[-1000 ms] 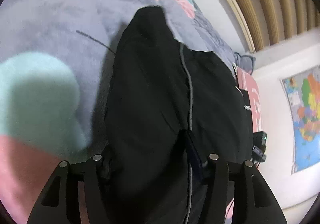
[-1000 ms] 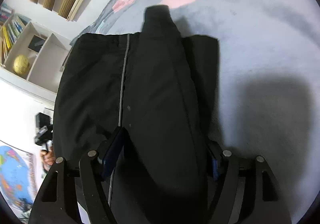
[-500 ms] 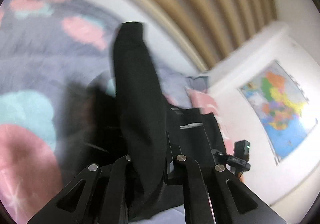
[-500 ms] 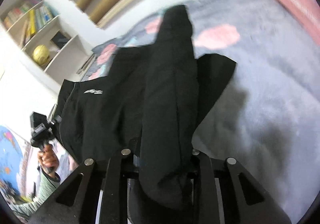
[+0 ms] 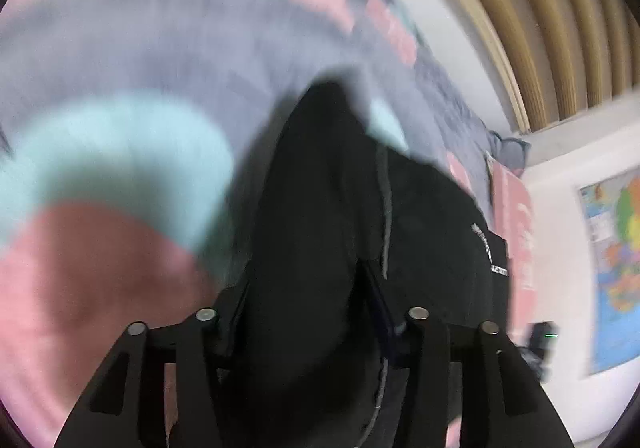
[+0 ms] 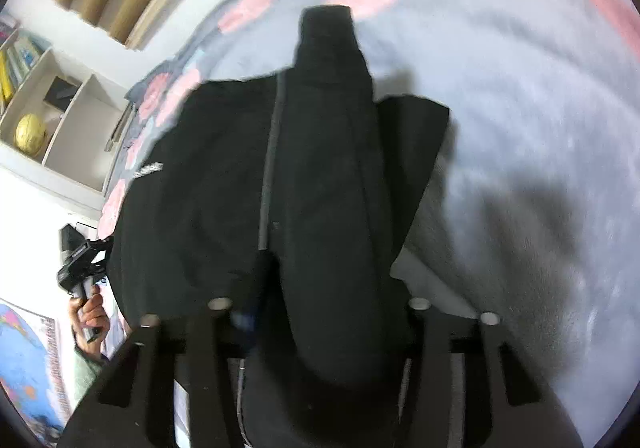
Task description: Fold large clothes
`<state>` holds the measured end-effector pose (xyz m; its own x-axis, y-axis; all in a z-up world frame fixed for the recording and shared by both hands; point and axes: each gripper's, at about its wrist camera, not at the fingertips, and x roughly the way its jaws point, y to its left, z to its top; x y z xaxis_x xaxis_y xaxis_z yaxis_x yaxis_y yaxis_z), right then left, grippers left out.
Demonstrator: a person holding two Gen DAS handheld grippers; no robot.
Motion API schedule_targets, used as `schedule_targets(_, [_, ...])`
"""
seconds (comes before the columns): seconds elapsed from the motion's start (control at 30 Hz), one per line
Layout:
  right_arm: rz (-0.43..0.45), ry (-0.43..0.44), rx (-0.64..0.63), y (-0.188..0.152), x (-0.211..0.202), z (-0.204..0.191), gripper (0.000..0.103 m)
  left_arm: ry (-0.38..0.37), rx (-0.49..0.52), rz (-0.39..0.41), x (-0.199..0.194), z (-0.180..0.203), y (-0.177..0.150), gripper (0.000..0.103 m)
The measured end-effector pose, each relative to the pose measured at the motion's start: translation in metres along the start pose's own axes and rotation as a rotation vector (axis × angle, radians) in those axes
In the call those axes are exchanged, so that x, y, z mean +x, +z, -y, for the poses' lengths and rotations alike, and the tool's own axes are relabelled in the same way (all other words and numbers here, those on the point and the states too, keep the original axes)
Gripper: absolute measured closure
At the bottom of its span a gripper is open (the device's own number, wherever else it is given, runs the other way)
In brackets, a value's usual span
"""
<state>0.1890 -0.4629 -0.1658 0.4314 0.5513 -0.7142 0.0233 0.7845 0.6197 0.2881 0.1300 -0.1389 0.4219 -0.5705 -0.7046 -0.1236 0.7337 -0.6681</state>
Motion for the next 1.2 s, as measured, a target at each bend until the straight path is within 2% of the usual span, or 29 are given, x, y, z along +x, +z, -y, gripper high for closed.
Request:
schedule_targets(0.07, [-0.004,0.037,-0.003,0.001,0.005,0.013,0.034,-0.099,-0.065,-0.095,0.018,-0.016,0.007,0.036])
schedule_targets(0.13, [-0.013,0.078,0.006,0.005,0.015,0.022,0.025,-0.173,-0.112,-0.142,0.035,-0.025,0.010,0.036])
schedule_targets(0.23, [-0.067,0.168,0.039,0.013,0.045,0.031,0.023,-0.262,-0.153,-0.160,0.056,-0.026,0.015,0.036])
schedule_targets(0.3, [-0.092,0.249,0.081,0.020,0.065,0.041,0.023,-0.250,-0.141,-0.126,0.062,-0.020,0.016,0.040])
schedule_targets(0.37, [-0.067,0.281,0.065,0.027,0.066,0.039,0.040,-0.229,-0.087,-0.082,0.057,-0.005,0.010,0.065])
schedule_targets(0.43, [-0.046,0.266,0.011,0.025,0.057,0.027,0.064,-0.220,-0.023,-0.020,0.040,0.014,0.002,0.072])
schedule_targets(0.53, [0.017,0.270,-0.049,0.020,0.027,0.005,0.074,-0.289,0.035,0.051,0.009,0.038,-0.017,0.076])
schedule_targets(0.6, [0.055,0.266,-0.092,0.012,0.005,-0.015,0.075,-0.305,0.088,0.087,-0.020,0.064,-0.041,0.076])
schedule_targets(0.73, [0.105,0.234,-0.194,-0.013,-0.048,-0.058,0.075,-0.317,0.154,0.135,-0.074,0.092,-0.077,0.076])
schedule_targets(0.83, [0.116,0.252,-0.215,-0.035,-0.094,-0.070,0.075,-0.329,0.153,0.168,-0.126,0.093,-0.107,0.076])
schedule_targets(0.93, [0.100,0.257,-0.241,-0.063,-0.131,-0.077,0.075,-0.323,0.153,0.183,-0.156,0.087,-0.133,0.075])
schedule_targets(1.0, [0.086,0.237,-0.273,-0.084,-0.148,-0.076,0.075,-0.306,0.145,0.178,-0.165,0.078,-0.155,0.075])
schedule_targets(1.07, [0.054,0.216,-0.275,-0.097,-0.145,-0.072,0.075,-0.289,0.129,0.166,-0.159,0.062,-0.170,0.074])
schedule_targets(1.1, [0.035,0.204,-0.273,-0.099,-0.134,-0.078,0.075,-0.274,0.125,0.154,-0.152,0.053,-0.177,0.074])
schedule_targets(1.2, [-0.030,0.165,-0.224,-0.112,-0.105,-0.050,0.074,-0.230,0.069,0.121,-0.121,0.017,-0.191,0.073])
